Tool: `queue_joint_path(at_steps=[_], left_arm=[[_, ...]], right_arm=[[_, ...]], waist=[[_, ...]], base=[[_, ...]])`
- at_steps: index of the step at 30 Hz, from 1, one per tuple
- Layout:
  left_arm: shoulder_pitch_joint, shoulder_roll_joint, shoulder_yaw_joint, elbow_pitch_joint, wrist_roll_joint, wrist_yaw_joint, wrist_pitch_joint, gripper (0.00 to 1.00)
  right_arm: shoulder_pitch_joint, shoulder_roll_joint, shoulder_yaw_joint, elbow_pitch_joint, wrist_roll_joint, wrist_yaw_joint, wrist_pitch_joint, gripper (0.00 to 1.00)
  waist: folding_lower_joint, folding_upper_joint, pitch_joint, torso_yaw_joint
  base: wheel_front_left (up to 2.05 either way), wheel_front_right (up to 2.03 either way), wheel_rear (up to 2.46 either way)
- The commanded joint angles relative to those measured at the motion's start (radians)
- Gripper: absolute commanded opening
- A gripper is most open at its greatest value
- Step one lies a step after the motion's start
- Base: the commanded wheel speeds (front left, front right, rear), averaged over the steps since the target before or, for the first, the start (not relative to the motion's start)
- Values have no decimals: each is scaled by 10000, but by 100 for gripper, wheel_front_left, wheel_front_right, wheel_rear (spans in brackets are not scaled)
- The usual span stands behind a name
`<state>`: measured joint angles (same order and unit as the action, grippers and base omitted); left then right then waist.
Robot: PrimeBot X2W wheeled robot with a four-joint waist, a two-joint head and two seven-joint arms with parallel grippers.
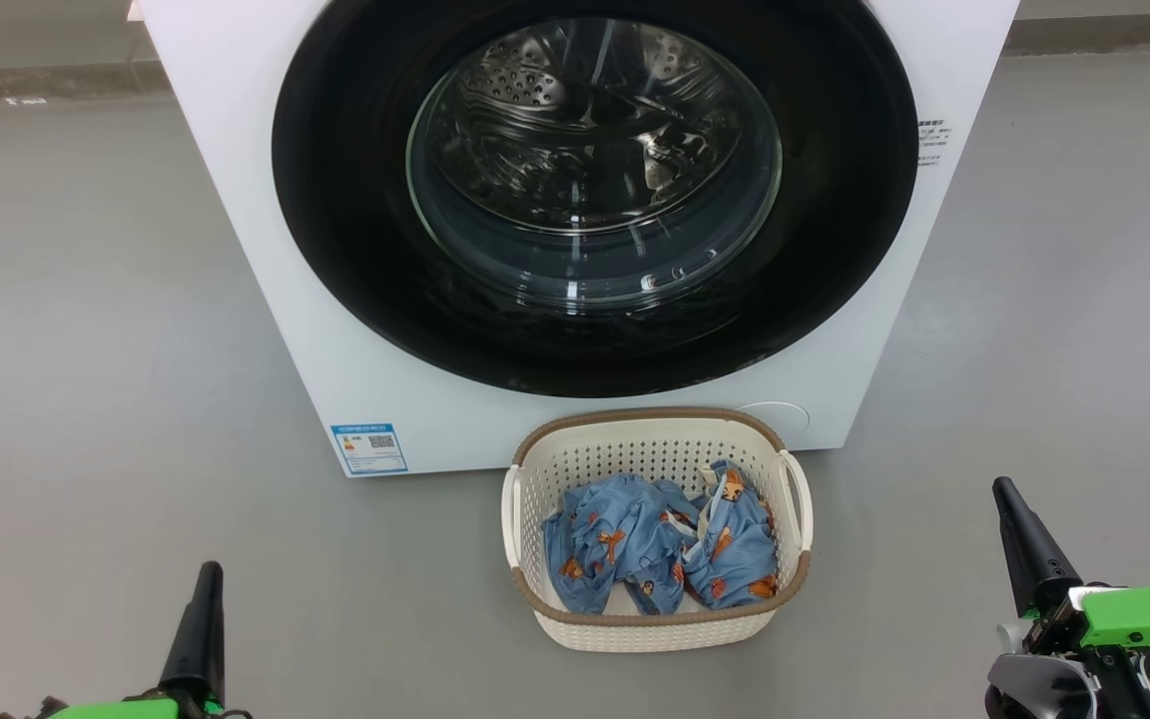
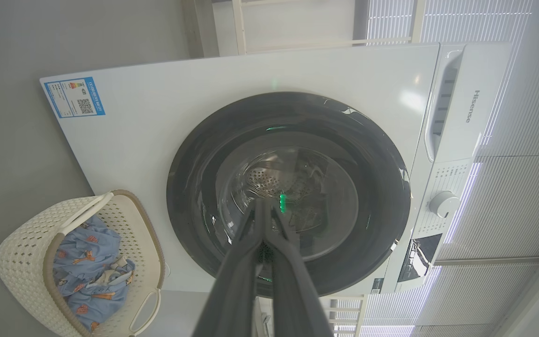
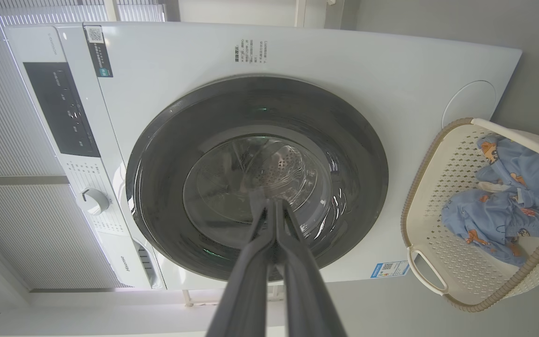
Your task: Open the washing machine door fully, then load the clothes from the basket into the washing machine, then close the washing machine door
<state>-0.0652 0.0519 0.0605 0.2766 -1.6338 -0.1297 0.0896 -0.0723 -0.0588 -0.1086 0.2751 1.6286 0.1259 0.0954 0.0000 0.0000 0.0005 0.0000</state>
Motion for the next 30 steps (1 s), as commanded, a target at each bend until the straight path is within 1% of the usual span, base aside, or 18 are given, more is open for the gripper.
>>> queue_joint_path(at_steps=[1, 30], left_arm=[[-477, 151, 315, -269, 67, -10, 60, 0], [-480, 124, 353, -267, 99, -10, 89, 0]], right_arm=[[-408, -54, 128, -255, -48, 48, 32, 0], [-411, -31, 95, -253, -76, 48, 59, 0]], waist=[[0, 0, 0, 0], [0, 0, 0, 0]], base=[[0, 0, 0], [0, 0, 0]])
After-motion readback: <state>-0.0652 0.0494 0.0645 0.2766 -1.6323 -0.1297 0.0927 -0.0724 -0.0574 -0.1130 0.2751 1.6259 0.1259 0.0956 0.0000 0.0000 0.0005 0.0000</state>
